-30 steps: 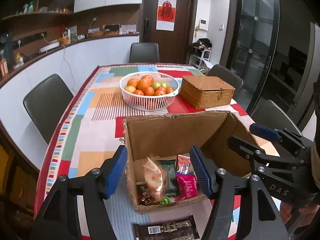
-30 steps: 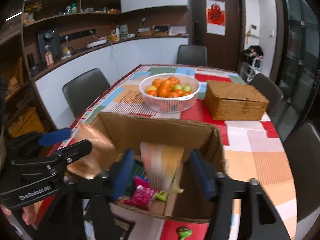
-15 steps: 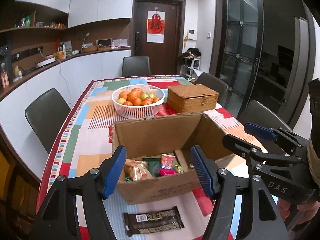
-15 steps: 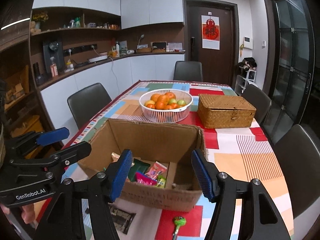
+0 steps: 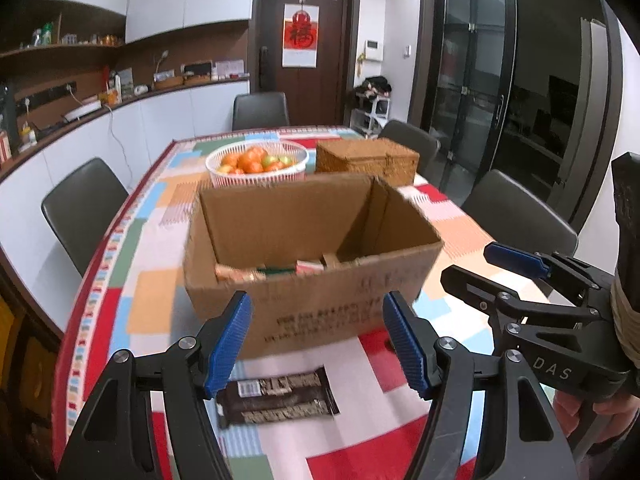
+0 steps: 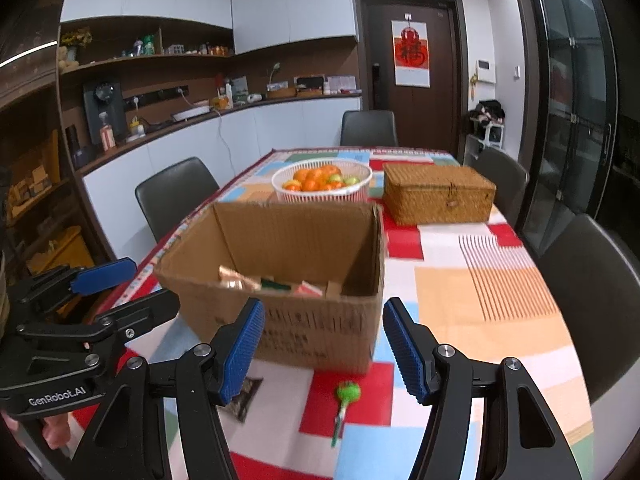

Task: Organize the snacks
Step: 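Move both open tools toward the chocolate bar and green lollipop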

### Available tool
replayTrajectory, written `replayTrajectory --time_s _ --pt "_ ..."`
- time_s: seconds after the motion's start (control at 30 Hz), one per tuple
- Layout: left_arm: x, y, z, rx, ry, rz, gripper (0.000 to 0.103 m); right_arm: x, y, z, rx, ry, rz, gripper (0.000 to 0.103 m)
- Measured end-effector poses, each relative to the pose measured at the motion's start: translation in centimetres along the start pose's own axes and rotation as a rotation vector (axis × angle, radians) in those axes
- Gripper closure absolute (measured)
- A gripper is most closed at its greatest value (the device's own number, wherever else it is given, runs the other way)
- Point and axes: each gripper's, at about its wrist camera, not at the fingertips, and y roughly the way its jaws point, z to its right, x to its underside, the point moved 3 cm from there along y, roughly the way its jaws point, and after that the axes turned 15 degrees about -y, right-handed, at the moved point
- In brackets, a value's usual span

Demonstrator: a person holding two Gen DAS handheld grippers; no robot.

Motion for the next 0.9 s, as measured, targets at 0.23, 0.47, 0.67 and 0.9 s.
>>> replayTrajectory --time_s 0.23,0.47,0.67,0.9 --pt "2.6 2.1 -0.3 -0.028 0.009 -0.069 0.036 3.4 1.6 -0.1 -0.027 0.012 -0.083 0.04" --pt "5.1 4.6 -0.9 -0.055 0.005 -0.141 0.036 6.2 3.8 -0.1 -0.044 0.026 -0.163 0.041" --pt "6.3 6.8 -0.9 -0.065 0.002 -0.192 0.036 7.7 5.9 0.2 -0.047 0.04 -0.219 0.041" --pt "7.1 9.5 -0.6 -0.083 0.011 -0.247 0.036 9.0 9.0 1.0 -0.085 0.088 -0.285 0.052"
